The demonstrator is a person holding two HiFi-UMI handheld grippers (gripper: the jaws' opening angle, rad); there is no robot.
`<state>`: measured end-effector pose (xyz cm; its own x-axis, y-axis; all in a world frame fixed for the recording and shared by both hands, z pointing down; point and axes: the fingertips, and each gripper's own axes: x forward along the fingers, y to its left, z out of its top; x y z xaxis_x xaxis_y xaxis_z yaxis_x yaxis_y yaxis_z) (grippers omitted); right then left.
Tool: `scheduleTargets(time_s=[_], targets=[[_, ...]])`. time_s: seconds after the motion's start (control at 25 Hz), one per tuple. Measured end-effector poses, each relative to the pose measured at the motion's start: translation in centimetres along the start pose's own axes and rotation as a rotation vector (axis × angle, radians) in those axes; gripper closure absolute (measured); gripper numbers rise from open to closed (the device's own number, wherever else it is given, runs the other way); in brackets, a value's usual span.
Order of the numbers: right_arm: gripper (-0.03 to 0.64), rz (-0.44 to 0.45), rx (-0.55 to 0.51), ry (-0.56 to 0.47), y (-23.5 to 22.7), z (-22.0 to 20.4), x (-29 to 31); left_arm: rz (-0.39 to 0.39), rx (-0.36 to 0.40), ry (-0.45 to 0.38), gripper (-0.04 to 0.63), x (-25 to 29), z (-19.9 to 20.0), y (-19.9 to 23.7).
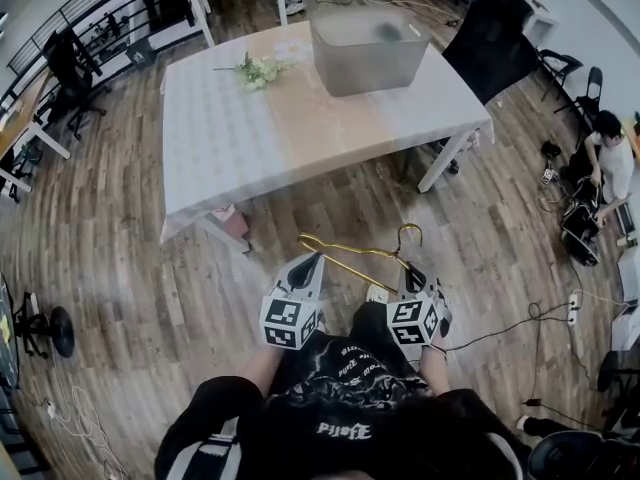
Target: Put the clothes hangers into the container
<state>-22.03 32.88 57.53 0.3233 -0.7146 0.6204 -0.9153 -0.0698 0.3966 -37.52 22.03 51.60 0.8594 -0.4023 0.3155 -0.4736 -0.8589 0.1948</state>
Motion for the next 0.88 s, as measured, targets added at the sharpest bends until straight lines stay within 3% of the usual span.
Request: scheduleTargets(time_s=[0.28,0.52,0.88], targets=[[0.609,0.063,-0.045,-0.038,-7.9,0.3,5.1,0.053,-0.039,0.003,0.575,8.7,1.9,-2.3],[0.609,0.068,-0.092,-0.082,-16.1,1.0,8.8,0.083,-0.056,-0.044,0.575,15.7,4.9,-4.8],[0.609,0.105,-0.144,-0.125,-23.5,-0.2,11.6,0.141,-0.084,-0.07,0.575,21.9,6.0,-8.9]])
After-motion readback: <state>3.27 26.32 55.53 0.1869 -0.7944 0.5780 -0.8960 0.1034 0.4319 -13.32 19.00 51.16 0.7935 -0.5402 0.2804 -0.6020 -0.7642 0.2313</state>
